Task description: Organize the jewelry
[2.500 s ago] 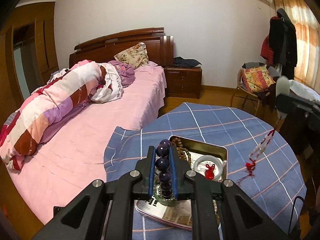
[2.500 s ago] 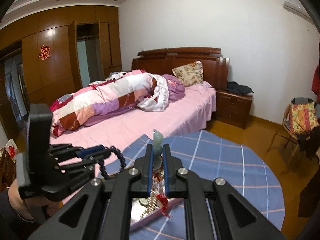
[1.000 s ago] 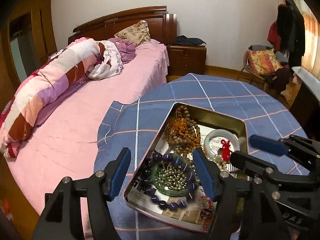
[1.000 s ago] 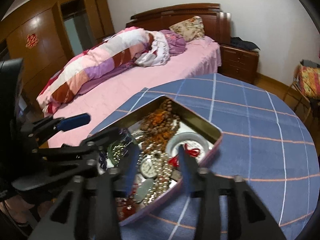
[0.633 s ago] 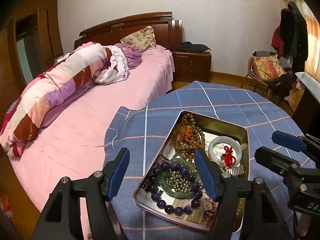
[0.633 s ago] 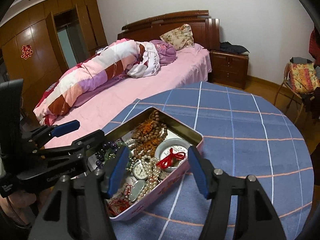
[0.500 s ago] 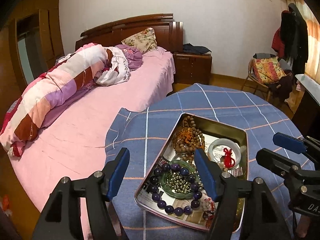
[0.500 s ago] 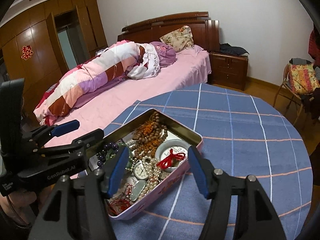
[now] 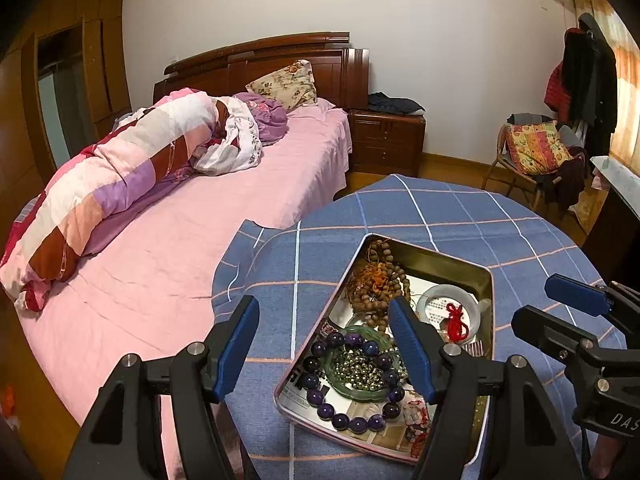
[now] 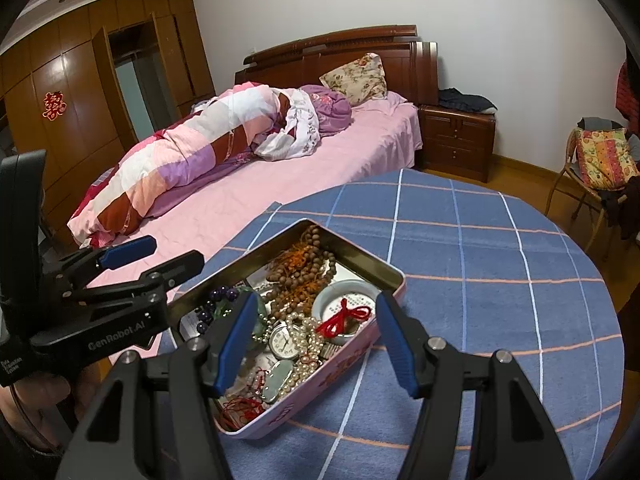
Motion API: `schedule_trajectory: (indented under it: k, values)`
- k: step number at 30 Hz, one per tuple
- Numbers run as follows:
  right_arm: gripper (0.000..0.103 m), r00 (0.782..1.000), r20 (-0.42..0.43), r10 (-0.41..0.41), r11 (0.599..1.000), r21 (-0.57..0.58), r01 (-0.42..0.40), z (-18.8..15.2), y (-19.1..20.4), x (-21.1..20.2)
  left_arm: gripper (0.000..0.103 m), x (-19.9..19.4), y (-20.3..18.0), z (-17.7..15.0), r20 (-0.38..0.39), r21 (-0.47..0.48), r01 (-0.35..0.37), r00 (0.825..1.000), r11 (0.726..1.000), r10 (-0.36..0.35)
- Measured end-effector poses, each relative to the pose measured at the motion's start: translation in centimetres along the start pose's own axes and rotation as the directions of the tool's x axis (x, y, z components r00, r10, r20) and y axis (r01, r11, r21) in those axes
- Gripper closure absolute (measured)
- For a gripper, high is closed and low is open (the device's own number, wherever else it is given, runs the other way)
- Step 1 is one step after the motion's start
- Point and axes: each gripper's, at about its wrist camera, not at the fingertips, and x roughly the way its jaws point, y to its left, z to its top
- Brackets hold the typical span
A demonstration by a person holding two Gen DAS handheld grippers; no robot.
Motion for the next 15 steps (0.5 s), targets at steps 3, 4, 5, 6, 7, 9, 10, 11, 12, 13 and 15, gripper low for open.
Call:
schedule_trajectory:
  k: [3,4,5,6,7,9,10,11,12,13,15]
  values:
    - [0.038,1.000,0.000,0.001,1.000,0.002,-0.001,-0.03,0.01,-0.03,0.036,-0.01,0.12,0.02,0.000,-0.002,-0.001,1.000,1.000,0.001]
    - [0.038,1.000,-0.001,0.000,1.000,0.001,0.000,-0.04,0.02,-0.04,0.036,-0.03,0.08,-0.01,0.001,-0.002,-0.002,1.000,1.000,0.002]
    - [0.038,1.000,0.000,0.000,1.000,0.001,0.000,-0.04,0.02,-0.04,0.036,-0.04,0.12,-0.01,0.000,-0.003,-0.003,1.000,1.000,0.003]
    - [0.038,1.000,0.000,-0.001,1.000,0.002,0.001,-0.03,0.03,-0.03,0.036,-0.01,0.11,0.01,-0.001,-0.003,-0.003,1.000,1.000,0.003]
    - [0.038,1.000,-0.002,0.000,1.000,0.001,0.000,-0.01,0.07,0.00,0.036,0.04,0.12,0.00,-0.002,-0.004,-0.003,1.000,1.000,0.002]
    - [0.038,1.000,0.000,0.000,1.000,0.000,0.000,-0.03,0.02,-0.06,0.036,0.04,0.15,-0.04,-0.004,-0.005,-0.004,1.000,1.000,0.004]
    - [0.038,1.000,-0.001,-0.001,1.000,-0.001,0.001,-0.01,0.05,-0.02,0.036,0.06,0.14,-0.05,-0.004,-0.006,-0.003,1.000,1.000,0.003]
    - [0.038,1.000,-0.002,0.000,1.000,0.000,0.000,-0.02,0.01,-0.05,0.036,0.05,0.14,-0.05,-0.004,-0.006,-0.002,1.000,1.000,0.002]
    - [0.038,1.000,-0.002,0.002,1.000,0.000,-0.002,-0.02,0.02,-0.02,0.036,0.08,0.14,-0.04,-0.004,-0.005,-0.003,1.000,1.000,0.003]
    - [0.038,1.000,-0.003,0.001,1.000,-0.001,-0.001,-0.10,0.12,0.03,0.036,0.07,0.16,-0.05,-0.004,-0.005,-0.004,1.000,1.000,0.004]
    - [0.038,1.000,-0.003,0.003,1.000,0.000,-0.003,-0.10,0.12,0.02,0.036,0.07,0.17,-0.04,-0.005,-0.006,-0.003,1.000,1.000,0.003]
